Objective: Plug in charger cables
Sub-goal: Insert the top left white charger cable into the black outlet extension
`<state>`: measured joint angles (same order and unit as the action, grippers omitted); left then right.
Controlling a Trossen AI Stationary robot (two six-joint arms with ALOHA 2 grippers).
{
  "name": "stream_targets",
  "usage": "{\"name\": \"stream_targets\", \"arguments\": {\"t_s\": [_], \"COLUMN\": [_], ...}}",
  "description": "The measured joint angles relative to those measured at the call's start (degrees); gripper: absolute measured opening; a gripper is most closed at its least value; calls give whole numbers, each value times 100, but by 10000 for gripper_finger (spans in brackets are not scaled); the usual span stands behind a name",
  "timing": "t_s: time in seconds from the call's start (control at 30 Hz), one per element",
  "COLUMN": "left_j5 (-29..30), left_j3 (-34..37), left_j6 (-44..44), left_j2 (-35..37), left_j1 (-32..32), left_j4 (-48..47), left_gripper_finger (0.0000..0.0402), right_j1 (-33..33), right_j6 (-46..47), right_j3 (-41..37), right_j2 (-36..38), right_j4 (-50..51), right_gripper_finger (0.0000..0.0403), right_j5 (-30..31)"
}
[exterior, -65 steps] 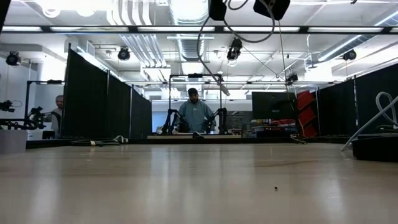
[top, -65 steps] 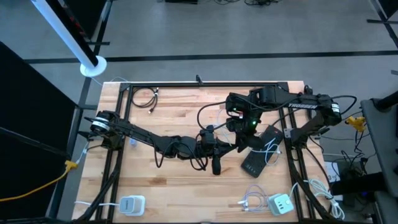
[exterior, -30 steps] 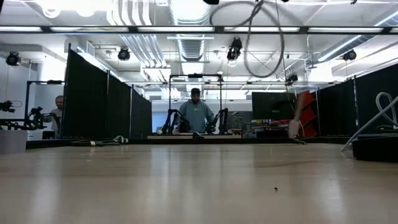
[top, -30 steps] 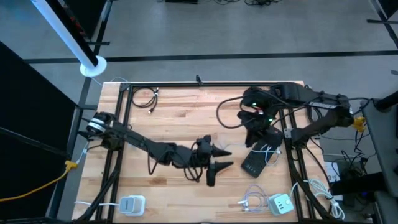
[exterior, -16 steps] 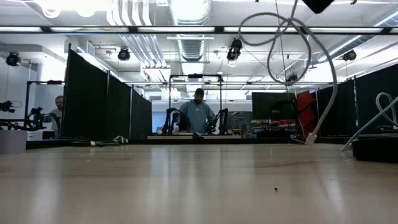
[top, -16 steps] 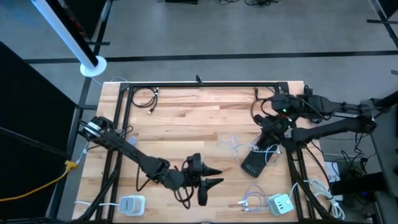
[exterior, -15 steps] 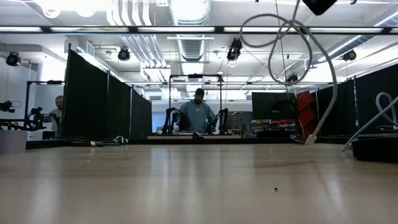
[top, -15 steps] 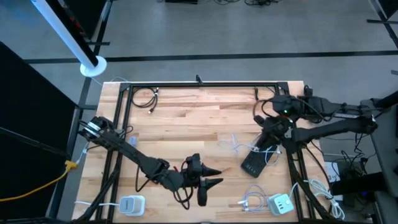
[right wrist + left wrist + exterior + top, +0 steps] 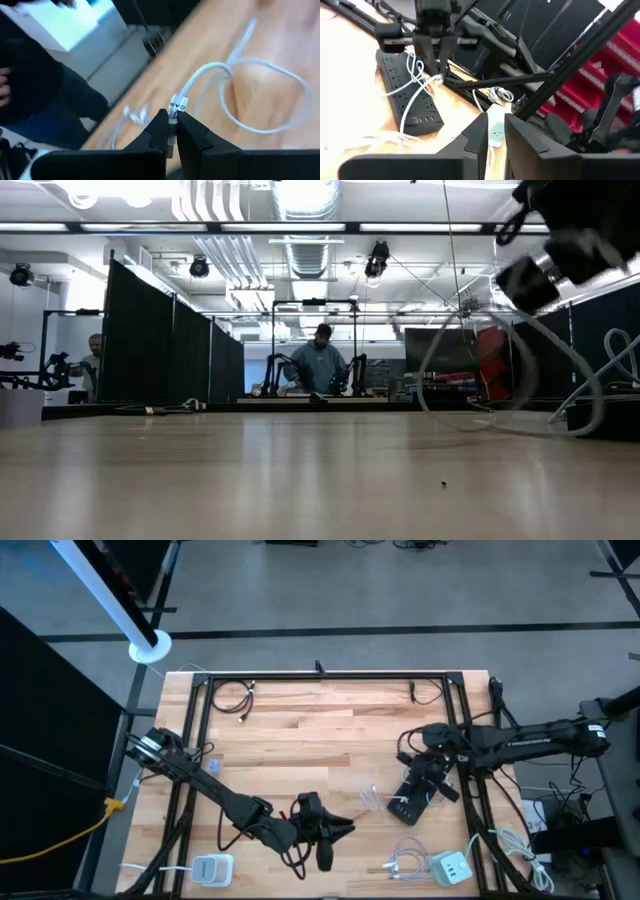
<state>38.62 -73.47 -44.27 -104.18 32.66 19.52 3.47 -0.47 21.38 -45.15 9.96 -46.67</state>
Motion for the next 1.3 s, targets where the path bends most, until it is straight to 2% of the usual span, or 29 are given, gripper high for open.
{"name": "stream_targets", "arguments": {"t_s": [0.17,0.3,0.43,0.57,0.7,1.0,1.17,1.3], "left_j5": [5,-11,-12,-33,-226,-555,-562,-564], "left_j3": [0,0,0,0,0,0,0,0], "left_j6": [-28,-283,-299,-299,-302,-308,-241,-175], "left_j2": [0,-1,-2,-2,-2,-2,-2,-2], "left_j1": [31,66,165,285,391,680,877,918], "left_j4": [-21,-83,-110,-287,-594,-1208,-1407,-1522], "left_gripper_finger": [25,24,24,24,24,24,24,24], "right_j1": [-59,-174,-638,-1263,-1646,-2518,-2883,-2910], "right_j6": [768,1567,2395,3032,3693,4902,5077,4873], "right_j3": [59,53,258,882,1425,2145,2586,3041], "right_j2": [-164,-416,-534,-789,-1477,-3242,-3966,-4575], "right_j4": [326,799,1319,2147,2870,3631,3854,3892], "right_gripper_finger": [10,10,10,10,10,10,10,10], "right_j5": [1311,2065,2965,3943,4195,4581,4706,4729]}}
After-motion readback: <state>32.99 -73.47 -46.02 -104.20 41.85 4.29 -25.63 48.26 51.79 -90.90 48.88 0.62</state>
